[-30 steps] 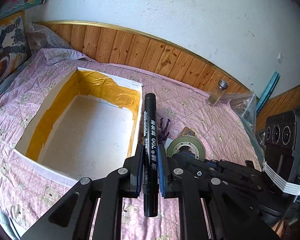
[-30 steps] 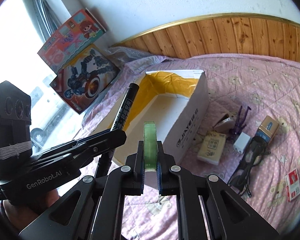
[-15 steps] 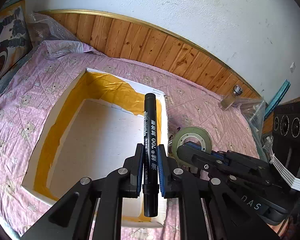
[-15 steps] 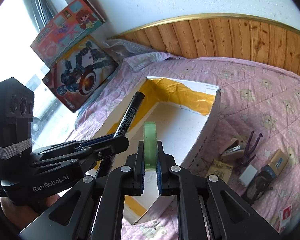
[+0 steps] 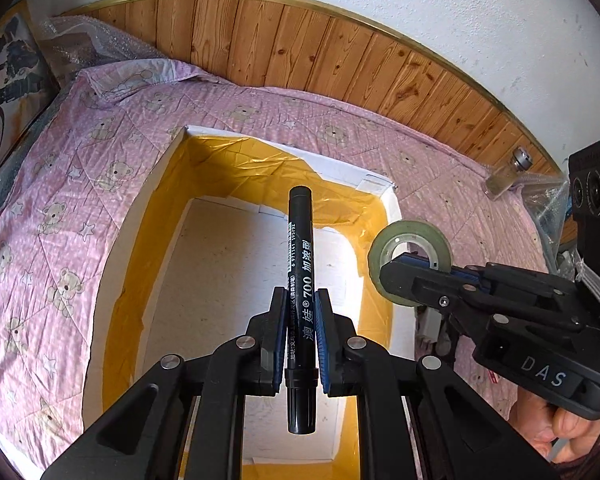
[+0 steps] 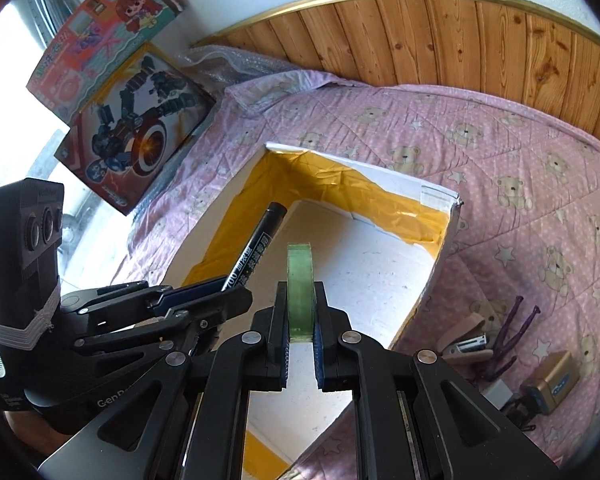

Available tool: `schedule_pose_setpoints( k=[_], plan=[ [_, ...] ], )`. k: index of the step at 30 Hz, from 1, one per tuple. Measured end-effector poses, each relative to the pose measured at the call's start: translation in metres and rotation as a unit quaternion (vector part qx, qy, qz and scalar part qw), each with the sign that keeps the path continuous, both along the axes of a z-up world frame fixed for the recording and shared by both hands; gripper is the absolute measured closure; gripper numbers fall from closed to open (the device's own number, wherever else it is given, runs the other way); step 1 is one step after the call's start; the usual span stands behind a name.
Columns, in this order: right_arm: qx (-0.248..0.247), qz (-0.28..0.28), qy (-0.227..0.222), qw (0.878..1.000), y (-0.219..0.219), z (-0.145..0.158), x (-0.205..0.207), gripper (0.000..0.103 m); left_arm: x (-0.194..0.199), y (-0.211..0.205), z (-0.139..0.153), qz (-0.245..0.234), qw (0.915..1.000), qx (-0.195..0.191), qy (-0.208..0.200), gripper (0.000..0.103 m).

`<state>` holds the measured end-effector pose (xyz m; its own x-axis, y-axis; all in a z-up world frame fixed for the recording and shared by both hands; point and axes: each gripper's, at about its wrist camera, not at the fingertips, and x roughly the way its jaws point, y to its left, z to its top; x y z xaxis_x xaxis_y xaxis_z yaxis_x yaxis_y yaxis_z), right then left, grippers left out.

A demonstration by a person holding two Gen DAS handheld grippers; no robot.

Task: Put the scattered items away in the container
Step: 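Lower both into the box and open the left and right grippers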

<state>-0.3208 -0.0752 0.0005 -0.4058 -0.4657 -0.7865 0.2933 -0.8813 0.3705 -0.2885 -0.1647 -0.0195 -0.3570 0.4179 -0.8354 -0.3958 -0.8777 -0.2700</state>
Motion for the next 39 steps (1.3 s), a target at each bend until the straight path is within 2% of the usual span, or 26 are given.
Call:
schedule_pose_setpoints(
  k=[4, 12, 22, 28, 30, 32, 39],
  plan=[
    [0.022, 0.011, -0.028, 0.999, -0.009, -0.009, -0.025, 0.093, -0.017, 0.005, -0.010, -0.006, 0.9998, -0.017, -0.008, 0.089],
    [0.078, 0.028, -0.070, 0.994, -0.026, -0.034, -0.065, 0.093, -0.052, 0.011, -0.042, 0.000, 0.9983, -0.029, -0.050, 0.089],
    [0.131, 0.037, -0.124, 0.983, -0.044, -0.071, -0.100, 0.092, -0.089, 0.006, -0.072, 0.025, 0.9961, -0.026, -0.080, 0.089],
    [0.146, 0.030, -0.128, 0.980, -0.044, -0.078, -0.114, 0.088, -0.105, 0.002, -0.088, 0.048, 0.9941, -0.030, -0.092, 0.089],
    [0.147, 0.027, -0.133, 0.980, -0.044, -0.079, -0.116, 0.088, -0.110, -0.001, -0.094, 0.056, 0.9931, -0.035, -0.097, 0.086],
    [0.149, 0.024, -0.133, 0.980, -0.042, -0.079, -0.116, 0.087, -0.114, -0.006, -0.098, 0.066, 0.9918, -0.032, -0.105, 0.078],
    [0.145, 0.018, -0.123, 0.982, -0.033, -0.067, -0.105, 0.086, -0.110, -0.016, -0.088, 0.068, 0.9920, -0.026, -0.103, 0.077]
  ],
)
